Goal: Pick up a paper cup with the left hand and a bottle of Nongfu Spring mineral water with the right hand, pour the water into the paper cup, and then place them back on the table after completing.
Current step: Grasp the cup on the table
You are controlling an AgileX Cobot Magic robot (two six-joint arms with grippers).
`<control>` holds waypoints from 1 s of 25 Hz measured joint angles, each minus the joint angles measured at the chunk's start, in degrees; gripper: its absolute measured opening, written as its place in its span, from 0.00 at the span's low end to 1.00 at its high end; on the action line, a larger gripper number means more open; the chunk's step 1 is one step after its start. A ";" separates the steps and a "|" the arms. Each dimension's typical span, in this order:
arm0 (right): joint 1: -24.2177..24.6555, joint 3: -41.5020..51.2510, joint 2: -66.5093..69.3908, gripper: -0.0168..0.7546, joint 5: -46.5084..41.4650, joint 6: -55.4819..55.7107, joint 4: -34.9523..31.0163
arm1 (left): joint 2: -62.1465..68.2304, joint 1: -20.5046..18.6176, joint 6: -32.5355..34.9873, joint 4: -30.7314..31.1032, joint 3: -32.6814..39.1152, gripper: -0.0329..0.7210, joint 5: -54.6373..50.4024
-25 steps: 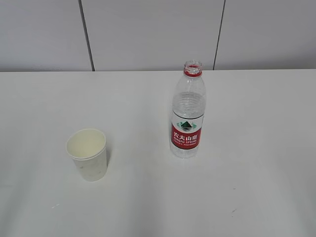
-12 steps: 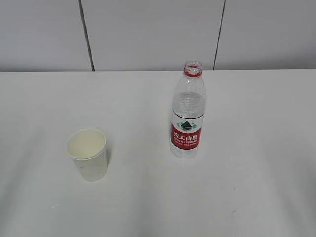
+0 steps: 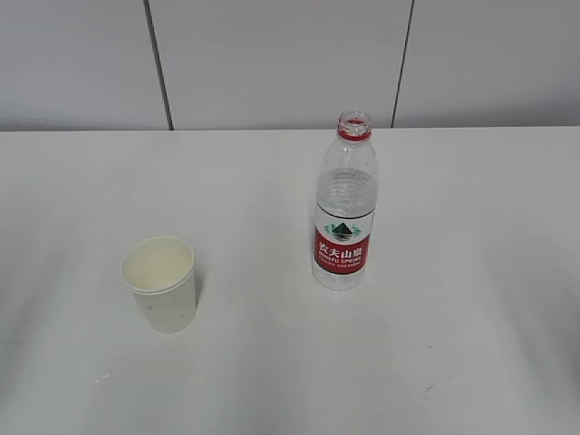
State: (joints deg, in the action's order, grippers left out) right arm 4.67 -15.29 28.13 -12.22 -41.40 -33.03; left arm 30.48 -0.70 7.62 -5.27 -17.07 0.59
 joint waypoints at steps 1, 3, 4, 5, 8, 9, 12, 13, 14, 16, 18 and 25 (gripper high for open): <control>0.00 0.00 1.31 0.78 0.98 -0.09 -0.28 | 2.80 0.00 0.00 0.62 0.00 0.79 2.61; 0.00 -0.17 4.20 0.78 1.97 -0.09 -0.51 | 7.60 0.12 -0.07 0.93 0.00 0.79 7.66; 0.00 -0.37 5.42 0.78 2.10 -0.09 -0.72 | 9.91 0.26 -0.68 0.93 0.00 0.79 10.61; 0.00 -0.76 6.35 0.78 2.21 -0.09 -0.95 | 11.68 0.67 -1.59 0.93 0.00 0.79 13.58; 0.00 -2.13 9.53 0.78 3.82 -0.09 -1.56 | 17.74 2.75 -3.11 1.63 0.00 0.78 20.16; 0.00 -2.56 10.77 0.78 4.30 -0.09 -1.57 | 19.58 3.70 -3.13 2.04 0.00 0.78 21.58; 0.00 -3.64 14.27 0.78 5.13 -0.09 -1.79 | 25.76 6.47 -3.26 2.63 0.00 0.77 24.71; -0.06 -4.06 15.51 0.78 5.92 -0.09 -1.84 | 27.67 7.25 -3.26 2.68 0.00 0.76 25.95; -0.53 -4.09 16.78 0.78 7.14 -0.09 -1.84 | 29.45 7.84 -3.26 2.54 0.00 0.76 27.57; -2.29 -4.18 19.29 0.78 10.08 -0.09 -1.93 | 32.31 8.38 -3.26 1.79 0.00 0.76 30.49; -5.91 -4.18 22.83 0.78 13.43 -0.09 -1.82 | 34.90 8.56 -3.33 1.30 0.00 0.76 31.74; -16.66 -4.68 37.96 0.78 29.76 3.48 2.59 | 38.98 8.56 -3.49 1.12 0.00 0.76 33.72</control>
State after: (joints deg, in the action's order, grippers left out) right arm -11.99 -19.97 66.09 17.55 -37.92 -30.44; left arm 69.46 7.86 4.12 -4.14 -17.07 34.31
